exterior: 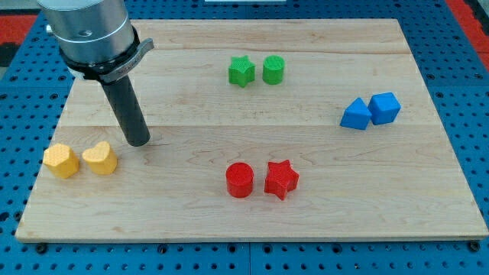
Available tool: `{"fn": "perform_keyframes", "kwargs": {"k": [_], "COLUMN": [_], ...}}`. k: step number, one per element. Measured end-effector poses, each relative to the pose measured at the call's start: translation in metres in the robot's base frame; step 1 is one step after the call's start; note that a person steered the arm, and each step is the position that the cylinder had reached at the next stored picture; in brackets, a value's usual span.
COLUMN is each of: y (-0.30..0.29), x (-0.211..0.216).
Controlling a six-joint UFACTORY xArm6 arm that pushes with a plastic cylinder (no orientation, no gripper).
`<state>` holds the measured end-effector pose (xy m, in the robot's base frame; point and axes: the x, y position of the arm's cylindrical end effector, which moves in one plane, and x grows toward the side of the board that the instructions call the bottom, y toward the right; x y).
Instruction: Slide your arm towards the green star
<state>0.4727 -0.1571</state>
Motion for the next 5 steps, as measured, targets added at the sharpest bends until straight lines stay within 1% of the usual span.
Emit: {"fn": "perform_keyframes", "kwargs": {"k": [2,3,4,5], "y": [0.001,0.039,0.158,0.265], "x": [0.0,-0.037,-0.102,-0.124]}}
